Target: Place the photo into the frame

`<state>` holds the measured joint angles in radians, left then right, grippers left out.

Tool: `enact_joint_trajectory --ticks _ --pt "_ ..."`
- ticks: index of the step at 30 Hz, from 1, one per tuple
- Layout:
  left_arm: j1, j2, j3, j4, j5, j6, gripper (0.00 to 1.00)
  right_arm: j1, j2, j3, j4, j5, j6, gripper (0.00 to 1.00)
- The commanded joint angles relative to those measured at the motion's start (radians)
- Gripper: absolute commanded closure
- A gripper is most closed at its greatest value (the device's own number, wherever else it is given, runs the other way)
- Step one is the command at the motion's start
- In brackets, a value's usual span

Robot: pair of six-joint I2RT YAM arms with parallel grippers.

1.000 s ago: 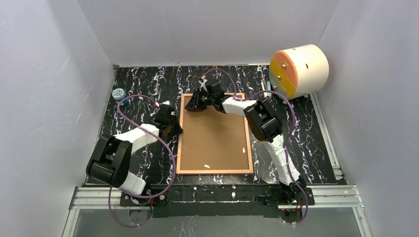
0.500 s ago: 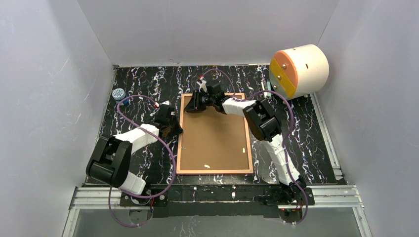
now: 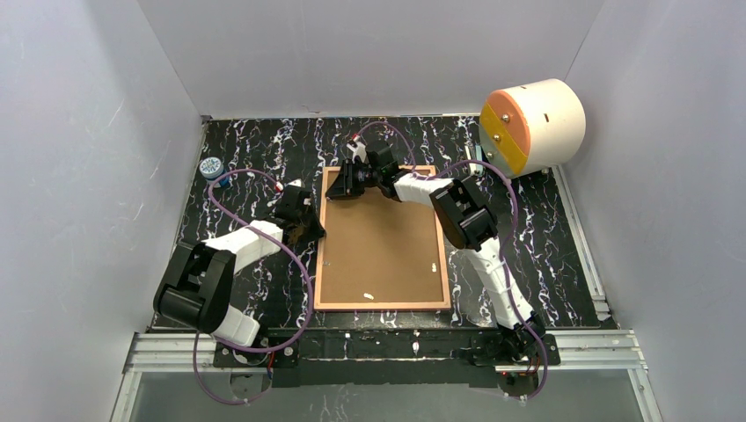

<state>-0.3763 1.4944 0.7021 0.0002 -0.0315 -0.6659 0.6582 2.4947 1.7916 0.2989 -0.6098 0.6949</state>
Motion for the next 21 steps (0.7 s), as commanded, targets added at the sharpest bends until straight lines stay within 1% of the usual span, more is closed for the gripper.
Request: enact_joint_trajectory --ticks 1,6,11,18,21 --pt "-0.006 0.078 -0.031 -0.008 0.031 -0.009 0.98 0.04 0.073 -0.006 -0.085 -0.01 -0.041 0.7" --pt "-0.006 0.082 -0.028 -0.008 0.031 -0.012 0.98 0.044 0.065 -0.026 -0.073 -0.028 -0.054 0.71" --pt "-0.006 0.085 -0.024 -0.012 0.026 -0.011 0.98 0.044 0.063 -0.031 -0.054 -0.077 -0.071 0.72" --pt "-0.006 0.095 -0.016 -0.009 0.024 -0.013 0.99 0.044 0.085 0.001 -0.067 -0.133 -0.083 0.76" --pt "-0.006 0.1 -0.011 -0.009 0.023 -0.013 0.99 0.045 0.083 -0.004 -0.069 -0.117 -0.085 0.76"
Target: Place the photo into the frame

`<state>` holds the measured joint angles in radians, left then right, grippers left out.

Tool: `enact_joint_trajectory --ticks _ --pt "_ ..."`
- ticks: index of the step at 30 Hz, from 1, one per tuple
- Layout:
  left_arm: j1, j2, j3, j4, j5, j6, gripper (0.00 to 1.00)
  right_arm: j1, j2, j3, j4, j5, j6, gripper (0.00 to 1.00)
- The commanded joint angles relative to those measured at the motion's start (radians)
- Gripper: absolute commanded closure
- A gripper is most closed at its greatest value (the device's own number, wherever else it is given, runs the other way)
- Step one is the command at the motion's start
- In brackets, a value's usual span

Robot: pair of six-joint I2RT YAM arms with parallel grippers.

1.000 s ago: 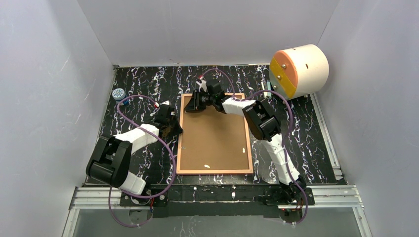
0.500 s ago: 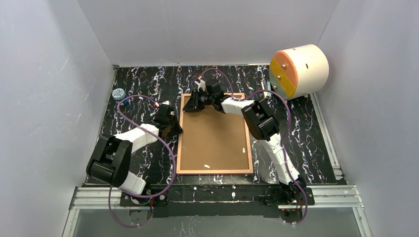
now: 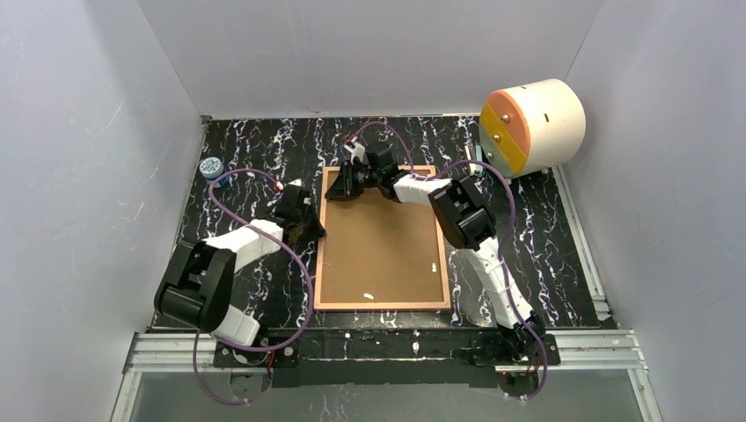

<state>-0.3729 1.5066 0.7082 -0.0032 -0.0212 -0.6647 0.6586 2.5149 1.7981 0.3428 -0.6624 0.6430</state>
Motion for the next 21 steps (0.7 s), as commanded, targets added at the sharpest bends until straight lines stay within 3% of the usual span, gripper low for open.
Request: enact_joint_trajectory --ticks 1,7,13,21 --pt "-0.009 0.086 -0.014 -0.008 0.011 -0.013 0.99 0.043 0.058 -0.017 -0.111 -0.055 -0.035 0.76" --pt "-0.009 0.053 0.019 -0.061 -0.029 -0.009 0.97 0.036 -0.043 -0.01 -0.151 0.054 -0.024 0.66" --pt "-0.009 -0.055 0.087 -0.17 -0.077 -0.005 0.87 0.007 -0.249 -0.041 -0.215 0.111 -0.037 0.59" --pt "-0.011 -0.217 0.094 -0.328 -0.043 0.009 0.7 -0.018 -0.664 -0.428 -0.368 0.346 -0.066 0.54"
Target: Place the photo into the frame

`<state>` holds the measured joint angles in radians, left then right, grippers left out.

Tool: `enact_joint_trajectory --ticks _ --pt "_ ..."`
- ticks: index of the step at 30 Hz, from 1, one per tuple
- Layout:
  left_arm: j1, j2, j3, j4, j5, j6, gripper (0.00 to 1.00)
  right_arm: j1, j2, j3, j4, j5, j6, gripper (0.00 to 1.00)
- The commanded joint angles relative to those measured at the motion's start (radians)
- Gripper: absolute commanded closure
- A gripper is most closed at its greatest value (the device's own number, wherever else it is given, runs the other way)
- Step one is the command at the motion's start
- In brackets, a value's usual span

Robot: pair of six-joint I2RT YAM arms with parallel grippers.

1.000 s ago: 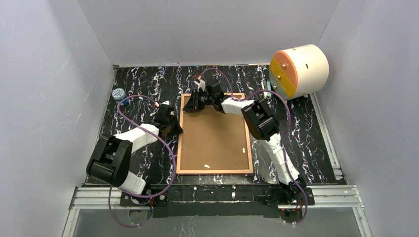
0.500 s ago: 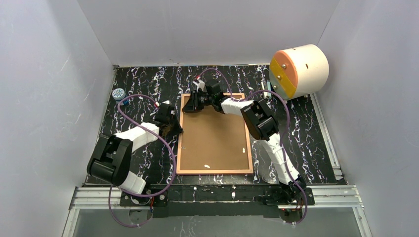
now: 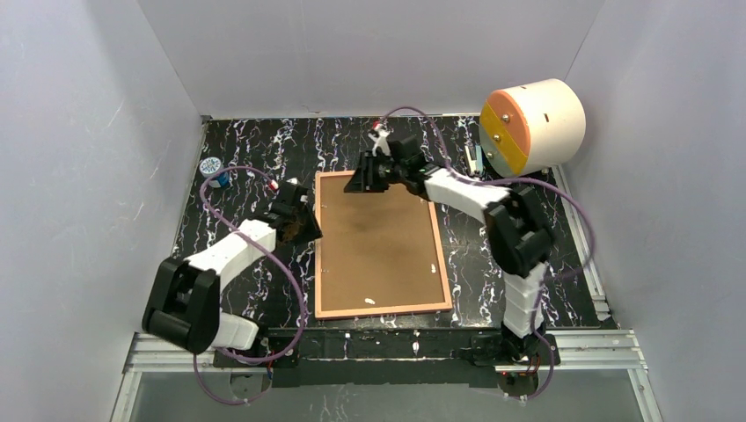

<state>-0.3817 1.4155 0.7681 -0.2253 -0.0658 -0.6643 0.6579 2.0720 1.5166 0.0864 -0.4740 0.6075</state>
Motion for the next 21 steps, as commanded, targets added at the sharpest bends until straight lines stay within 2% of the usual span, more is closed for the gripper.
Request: enact_joint_trajectory --ticks 1,3,5,8,10,12,15,21 --pt "-0.003 -0.143 0.036 -0.132 0.001 0.013 0.66 -0.018 -0.28 -0.205 -0.14 0.203 -0.032 0.53" --pt "-0.005 -0.166 0.05 -0.191 -0.015 0.022 0.56 -0.021 -0.393 -0.316 -0.179 0.288 -0.021 0.49" --pt "-0.006 -0.173 0.066 -0.245 -0.037 0.039 0.51 -0.034 -0.494 -0.409 -0.217 0.349 0.006 0.45" --pt "-0.01 -0.186 0.067 -0.294 -0.034 0.061 0.49 -0.053 -0.633 -0.514 -0.284 0.395 0.026 0.44" --pt "-0.019 -0.21 0.047 -0.305 -0.004 0.067 0.46 -0.061 -0.716 -0.578 -0.353 0.478 0.039 0.39" --pt "-0.054 -0.243 0.021 -0.322 0.008 0.073 0.34 -0.075 -0.791 -0.631 -0.423 0.563 0.05 0.33" --pt "-0.17 -0.3 -0.017 -0.328 0.01 0.047 0.26 -0.1 -0.89 -0.699 -0.471 0.652 0.078 0.27" --pt "-0.473 -0.339 -0.03 -0.267 0.036 -0.017 0.27 -0.172 -0.944 -0.772 -0.543 0.729 0.114 0.25"
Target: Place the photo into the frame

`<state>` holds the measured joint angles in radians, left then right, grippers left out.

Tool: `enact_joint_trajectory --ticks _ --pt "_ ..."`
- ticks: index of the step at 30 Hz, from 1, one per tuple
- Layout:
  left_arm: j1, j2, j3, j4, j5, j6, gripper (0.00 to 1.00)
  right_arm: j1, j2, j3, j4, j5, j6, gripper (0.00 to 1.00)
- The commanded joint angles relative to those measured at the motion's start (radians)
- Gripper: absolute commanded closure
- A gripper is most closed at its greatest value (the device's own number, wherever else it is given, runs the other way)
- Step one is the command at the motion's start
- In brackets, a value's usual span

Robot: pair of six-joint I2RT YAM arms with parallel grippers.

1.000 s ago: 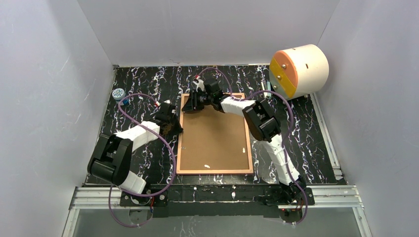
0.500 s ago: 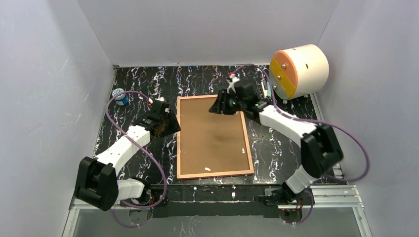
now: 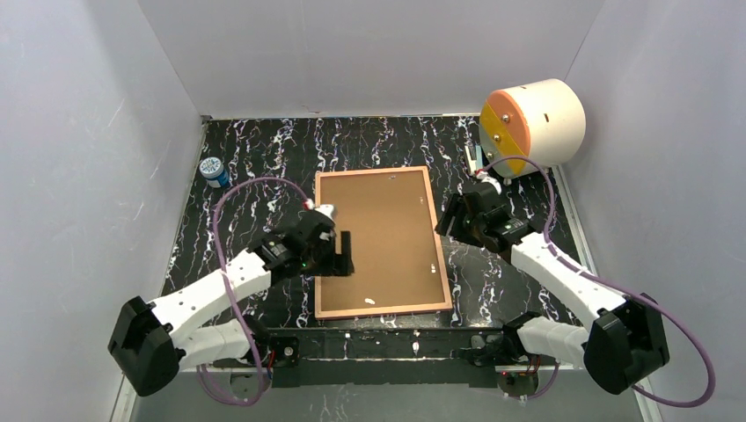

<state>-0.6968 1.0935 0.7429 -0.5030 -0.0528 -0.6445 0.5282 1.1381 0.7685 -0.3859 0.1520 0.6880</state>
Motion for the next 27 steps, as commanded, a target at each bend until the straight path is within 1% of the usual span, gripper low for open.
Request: enact_joint_trajectory --ticks 1,4,8,10,12,14,15,21,24,27 --pt "-0.218 -0.007 0.0 0.02 0.02 -0.04 0.27 -0.061 -0.005 -0.029 -0.081 0.1 0.032 0.25" --pt "-0.385 0.053 0.004 0.064 0.039 -0.029 0.26 -0.103 0.001 -0.048 -0.087 0.094 0.025 0.16" --pt "-0.579 0.133 0.004 0.151 0.053 -0.008 0.26 -0.165 -0.009 -0.09 -0.052 0.021 0.018 0.15" --pt "-0.634 0.15 -0.009 0.204 0.052 -0.012 0.26 -0.202 -0.008 -0.112 -0.032 -0.034 0.015 0.15" --pt "-0.648 0.162 -0.029 0.244 0.079 -0.034 0.26 -0.237 -0.005 -0.13 -0.014 -0.084 0.014 0.15" --pt "-0.649 0.177 -0.045 0.266 0.067 -0.056 0.28 -0.258 -0.002 -0.149 0.004 -0.122 0.013 0.16" --pt "-0.648 0.184 -0.05 0.275 0.035 -0.066 0.29 -0.264 -0.002 -0.155 0.014 -0.138 0.013 0.16" --pt "-0.649 0.26 -0.086 0.358 0.021 -0.139 0.37 -0.279 0.012 -0.163 0.042 -0.2 0.013 0.17" --pt "-0.648 0.297 -0.082 0.347 -0.05 -0.179 0.42 -0.28 0.022 -0.164 0.053 -0.213 0.013 0.17" --pt "-0.643 0.277 -0.076 0.319 -0.161 -0.226 0.45 -0.281 0.03 -0.171 0.063 -0.236 0.015 0.18"
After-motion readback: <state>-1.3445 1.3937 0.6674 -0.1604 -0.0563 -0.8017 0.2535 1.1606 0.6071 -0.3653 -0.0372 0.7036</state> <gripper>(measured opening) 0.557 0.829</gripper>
